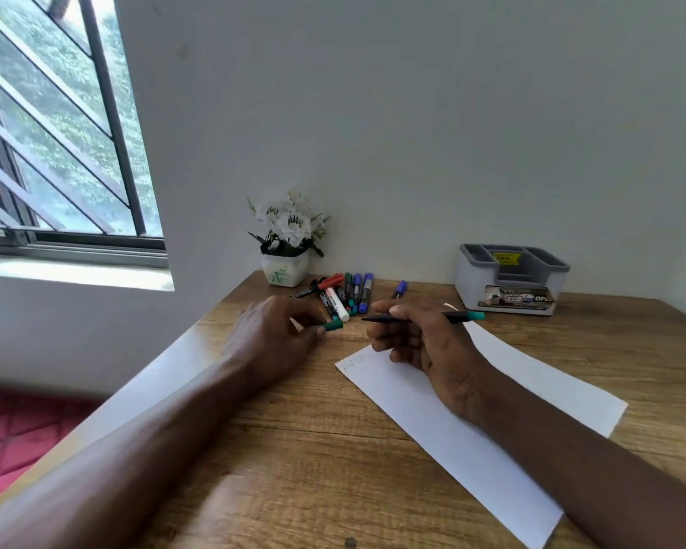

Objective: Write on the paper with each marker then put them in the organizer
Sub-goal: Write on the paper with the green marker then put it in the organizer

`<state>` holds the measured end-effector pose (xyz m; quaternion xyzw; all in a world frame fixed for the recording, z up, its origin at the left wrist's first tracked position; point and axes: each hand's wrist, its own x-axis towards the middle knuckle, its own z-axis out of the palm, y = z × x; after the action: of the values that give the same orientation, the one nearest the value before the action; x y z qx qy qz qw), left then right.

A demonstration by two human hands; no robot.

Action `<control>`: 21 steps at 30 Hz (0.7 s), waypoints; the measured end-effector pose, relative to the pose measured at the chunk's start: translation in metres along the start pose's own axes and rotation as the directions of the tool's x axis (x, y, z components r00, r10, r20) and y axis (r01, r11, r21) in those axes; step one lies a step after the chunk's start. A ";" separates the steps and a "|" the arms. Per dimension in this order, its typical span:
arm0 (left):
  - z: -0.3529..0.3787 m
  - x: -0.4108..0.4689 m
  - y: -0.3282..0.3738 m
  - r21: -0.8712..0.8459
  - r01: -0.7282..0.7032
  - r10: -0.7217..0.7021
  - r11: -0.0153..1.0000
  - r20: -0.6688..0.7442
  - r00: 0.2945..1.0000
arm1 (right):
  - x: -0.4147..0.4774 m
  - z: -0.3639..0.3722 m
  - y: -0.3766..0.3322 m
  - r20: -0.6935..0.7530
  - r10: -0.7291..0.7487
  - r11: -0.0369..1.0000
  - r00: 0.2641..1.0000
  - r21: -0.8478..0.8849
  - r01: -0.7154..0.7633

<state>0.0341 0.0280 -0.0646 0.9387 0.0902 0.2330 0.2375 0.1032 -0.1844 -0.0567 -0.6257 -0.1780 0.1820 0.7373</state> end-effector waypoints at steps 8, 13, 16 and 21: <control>-0.005 -0.002 -0.004 -0.336 -0.016 0.040 0.942 0.064 0.997 | -0.004 -0.003 -0.003 0.040 -0.014 0.999 0.999 0.029 0.013; -0.007 -0.004 -0.001 -0.337 -0.070 0.110 0.939 0.101 0.989 | -0.004 -0.002 -0.003 0.056 -0.014 1.000 0.998 -0.010 0.015; -0.006 -0.006 0.003 -0.362 -0.113 0.163 0.925 0.110 0.981 | -0.005 -0.002 -0.003 0.064 -0.020 0.999 0.998 -0.036 0.022; -0.003 -0.010 0.010 -0.450 -0.169 0.241 0.877 0.106 0.965 | -0.007 0.000 -0.002 0.082 -0.088 0.990 0.993 -0.104 0.096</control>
<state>0.0244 0.0181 -0.0613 0.8810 -0.0837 0.1959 0.4225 0.0977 -0.1883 -0.0555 -0.6481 -0.2445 0.1621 0.7028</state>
